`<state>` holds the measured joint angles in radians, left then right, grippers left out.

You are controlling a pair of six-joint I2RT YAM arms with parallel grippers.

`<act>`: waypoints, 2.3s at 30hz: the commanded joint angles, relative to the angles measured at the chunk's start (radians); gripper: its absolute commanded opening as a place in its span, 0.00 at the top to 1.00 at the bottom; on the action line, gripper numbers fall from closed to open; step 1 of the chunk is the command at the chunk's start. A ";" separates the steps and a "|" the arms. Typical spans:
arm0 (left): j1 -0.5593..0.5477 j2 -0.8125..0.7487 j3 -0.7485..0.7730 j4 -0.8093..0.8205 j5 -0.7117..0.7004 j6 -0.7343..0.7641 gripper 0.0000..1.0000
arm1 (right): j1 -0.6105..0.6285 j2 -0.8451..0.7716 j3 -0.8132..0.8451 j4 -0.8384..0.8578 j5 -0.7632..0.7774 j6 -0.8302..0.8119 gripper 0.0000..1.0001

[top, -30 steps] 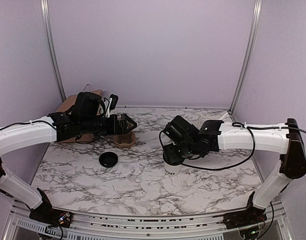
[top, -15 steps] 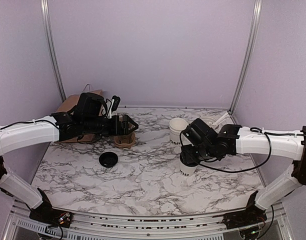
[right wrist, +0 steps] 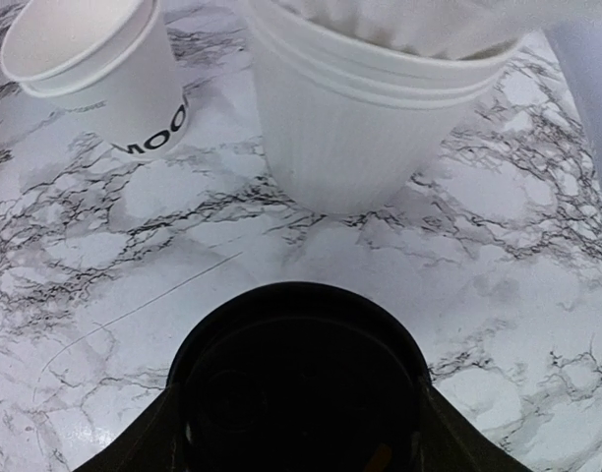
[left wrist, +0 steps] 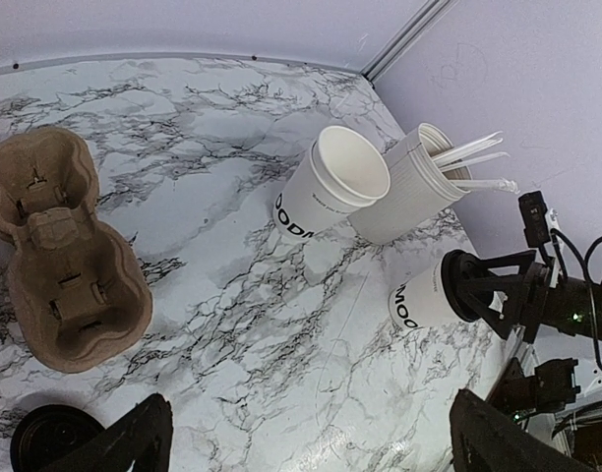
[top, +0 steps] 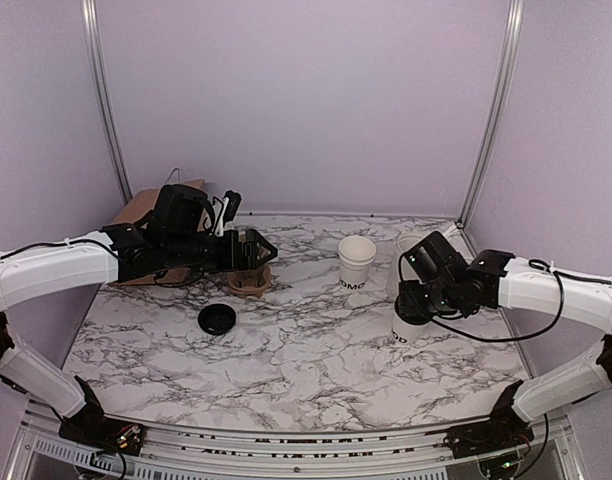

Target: Pack the takeout coffee

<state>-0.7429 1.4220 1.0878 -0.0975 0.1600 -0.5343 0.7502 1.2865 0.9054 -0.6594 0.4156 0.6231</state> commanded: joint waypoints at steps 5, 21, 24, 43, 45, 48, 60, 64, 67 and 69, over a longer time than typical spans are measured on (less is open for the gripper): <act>0.005 -0.003 0.024 0.012 0.009 0.008 0.01 | -0.172 -0.112 -0.069 -0.028 0.029 -0.046 0.36; 0.006 -0.014 0.021 0.005 0.008 0.013 0.01 | -0.484 -0.182 -0.123 0.041 -0.018 -0.154 0.35; 0.006 -0.017 0.023 0.002 0.007 0.017 0.01 | -0.495 -0.170 -0.126 0.056 -0.021 -0.159 0.34; 0.007 -0.020 0.027 -0.005 0.007 0.015 0.01 | -0.508 -0.167 -0.133 0.060 -0.035 -0.160 0.08; 0.007 -0.020 0.029 -0.006 0.007 0.016 0.01 | -0.507 -0.168 -0.129 0.057 -0.035 -0.159 0.06; 0.007 -0.019 0.030 -0.006 0.006 0.016 0.01 | -0.506 -0.171 -0.120 0.052 -0.037 -0.161 0.04; 0.007 -0.021 0.030 -0.010 0.003 0.020 0.01 | -0.506 -0.188 -0.093 0.017 -0.009 -0.162 0.02; 0.007 -0.024 0.030 -0.010 0.004 0.020 0.01 | -0.507 -0.199 -0.085 -0.003 0.005 -0.159 0.02; 0.008 -0.027 0.029 -0.010 0.003 0.020 0.01 | -0.507 -0.211 -0.083 -0.013 0.010 -0.155 0.02; 0.008 -0.028 0.029 -0.011 0.004 0.021 0.01 | -0.507 -0.220 -0.082 -0.020 0.011 -0.150 0.02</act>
<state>-0.7425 1.4216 1.0931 -0.0986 0.1596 -0.5304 0.2520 1.0988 0.7780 -0.6529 0.4042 0.4667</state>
